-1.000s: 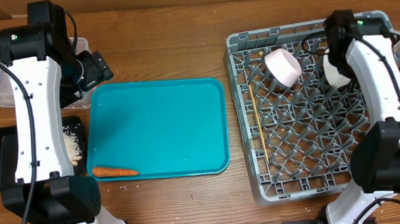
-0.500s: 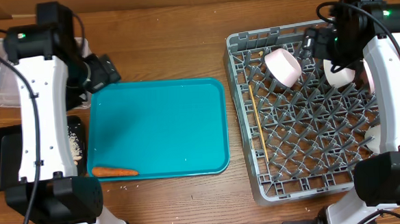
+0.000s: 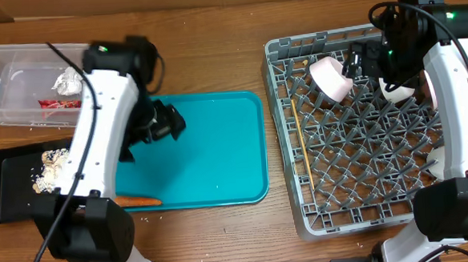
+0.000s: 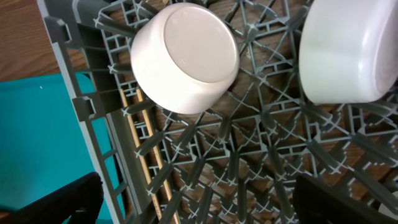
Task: Sort waste into correct bins and load items into the dishwasher
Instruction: 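Lower the left gripper onto the orange carrot and grasp it, then carry the carrot with the left gripper over the black tray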
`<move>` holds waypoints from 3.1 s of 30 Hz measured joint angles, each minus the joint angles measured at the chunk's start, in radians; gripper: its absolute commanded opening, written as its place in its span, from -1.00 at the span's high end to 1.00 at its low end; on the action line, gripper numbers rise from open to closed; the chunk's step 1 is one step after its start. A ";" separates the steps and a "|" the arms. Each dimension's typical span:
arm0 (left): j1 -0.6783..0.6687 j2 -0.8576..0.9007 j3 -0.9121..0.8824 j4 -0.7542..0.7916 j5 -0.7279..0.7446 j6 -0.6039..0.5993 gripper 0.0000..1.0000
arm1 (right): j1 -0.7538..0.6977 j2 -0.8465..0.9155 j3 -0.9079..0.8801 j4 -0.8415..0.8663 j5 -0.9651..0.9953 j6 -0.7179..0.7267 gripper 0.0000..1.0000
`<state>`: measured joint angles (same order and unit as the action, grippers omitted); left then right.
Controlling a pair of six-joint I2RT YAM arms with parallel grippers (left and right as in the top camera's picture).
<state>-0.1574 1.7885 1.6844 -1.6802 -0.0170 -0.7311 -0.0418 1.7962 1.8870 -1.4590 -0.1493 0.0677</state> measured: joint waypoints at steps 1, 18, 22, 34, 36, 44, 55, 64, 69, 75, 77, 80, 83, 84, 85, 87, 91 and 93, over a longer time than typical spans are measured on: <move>-0.008 -0.017 -0.031 0.003 -0.014 -0.021 -1.00 | -0.006 0.000 0.000 0.000 0.001 0.000 -1.00; 0.217 -0.436 -0.698 0.446 -0.068 -0.183 -1.00 | -0.044 0.000 0.000 0.006 0.008 0.000 -1.00; 0.265 -0.426 -0.811 0.603 -0.039 -0.187 -1.00 | -0.044 0.000 0.000 0.007 0.008 0.003 -1.00; 0.272 -0.422 -0.904 0.787 -0.022 -0.183 -1.00 | -0.044 0.000 0.000 0.007 0.008 0.003 -1.00; 0.272 -0.422 -0.914 0.788 -0.024 -0.183 -1.00 | -0.044 0.000 0.000 0.008 0.008 0.003 -1.00; 0.272 -0.409 -0.923 0.824 -0.056 -0.183 -1.00 | -0.044 0.000 0.000 0.007 0.008 0.004 -1.00; 0.272 -0.286 -0.921 0.893 -0.098 -0.183 -1.00 | -0.044 0.000 0.000 0.007 0.008 0.003 -1.00; 0.274 -0.237 -0.919 0.973 -0.093 -0.179 -0.44 | -0.044 0.000 0.000 0.006 0.008 0.004 -1.00; 0.274 -0.236 -0.919 0.983 -0.093 -0.179 0.01 | -0.044 0.000 0.000 0.007 0.008 0.004 -1.00; 0.276 -0.234 -0.921 1.025 -0.093 -0.161 0.38 | -0.044 0.000 0.000 0.007 0.008 0.004 -1.00; 0.276 -0.232 -0.921 1.037 -0.093 -0.152 0.46 | -0.044 0.000 0.000 0.007 0.008 0.003 -1.00; 0.276 -0.232 -0.921 1.049 -0.094 -0.138 0.59 | -0.044 0.000 0.000 0.006 0.009 0.003 -1.00; 0.276 -0.232 -0.921 1.056 -0.096 -0.126 0.77 | -0.044 0.000 0.000 0.005 0.010 0.004 -1.00; 0.276 -0.232 -0.921 1.057 -0.096 -0.122 0.81 | -0.044 0.000 0.000 0.005 0.009 0.003 -1.00; 0.276 -0.232 -0.921 1.057 -0.097 -0.122 0.88 | -0.044 0.000 0.000 0.005 0.010 0.004 -1.00; 0.276 -0.232 -0.921 1.057 -0.097 -0.122 0.92 | -0.044 0.000 0.000 0.004 0.009 0.003 -1.00; 0.276 -0.231 -0.901 1.021 -0.095 -0.095 0.92 | -0.044 0.000 0.000 0.003 0.010 0.003 -1.00; 0.276 -0.227 -0.854 0.956 -0.092 -0.079 0.91 | -0.044 0.000 0.000 0.003 0.011 0.003 -1.00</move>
<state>0.1188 1.5616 0.8307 -0.7242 -0.1093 -0.8101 -0.0860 1.7962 1.8870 -1.4559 -0.1383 0.0711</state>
